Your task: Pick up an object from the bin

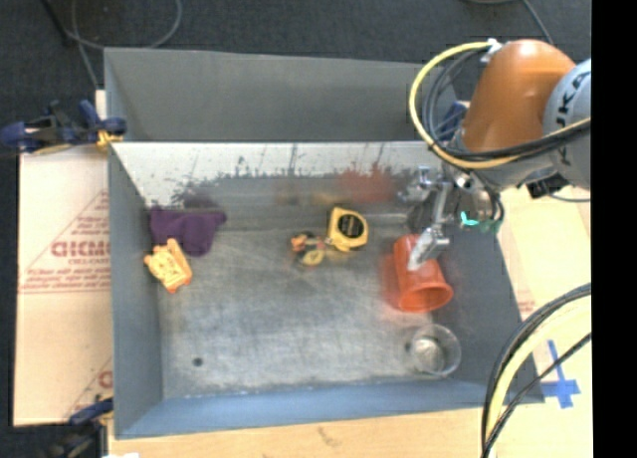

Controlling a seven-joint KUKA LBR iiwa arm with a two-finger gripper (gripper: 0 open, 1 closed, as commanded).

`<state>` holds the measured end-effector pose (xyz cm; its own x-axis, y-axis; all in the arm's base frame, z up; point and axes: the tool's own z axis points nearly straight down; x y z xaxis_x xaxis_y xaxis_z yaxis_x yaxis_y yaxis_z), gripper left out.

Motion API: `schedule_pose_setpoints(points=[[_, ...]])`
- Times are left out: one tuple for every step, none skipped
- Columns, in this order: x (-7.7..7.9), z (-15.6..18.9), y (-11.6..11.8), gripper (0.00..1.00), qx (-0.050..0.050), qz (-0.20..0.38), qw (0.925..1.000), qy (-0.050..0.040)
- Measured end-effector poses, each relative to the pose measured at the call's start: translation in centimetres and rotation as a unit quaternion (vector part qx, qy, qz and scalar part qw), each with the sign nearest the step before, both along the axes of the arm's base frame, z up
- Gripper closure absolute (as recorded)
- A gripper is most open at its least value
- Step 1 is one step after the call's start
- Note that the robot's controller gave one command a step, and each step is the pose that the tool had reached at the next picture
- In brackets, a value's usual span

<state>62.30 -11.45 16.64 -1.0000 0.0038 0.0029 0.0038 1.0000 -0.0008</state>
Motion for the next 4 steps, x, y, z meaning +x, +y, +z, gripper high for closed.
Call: schedule_pose_setpoints(points=[[0.2, 0.5, 0.0, 0.00, -0.001, 0.001, 1.0000, -0.0039], [1.7, -2.2, -0.1, 0.00, -0.002, 0.050, 0.9987, -0.0082], [1.7, -5.2, 2.7, 0.00, 0.001, 0.061, 0.9982, -0.0011], [2.7, -6.9, 4.4, 0.00, 0.000, 0.051, 0.9987, -0.0069]])
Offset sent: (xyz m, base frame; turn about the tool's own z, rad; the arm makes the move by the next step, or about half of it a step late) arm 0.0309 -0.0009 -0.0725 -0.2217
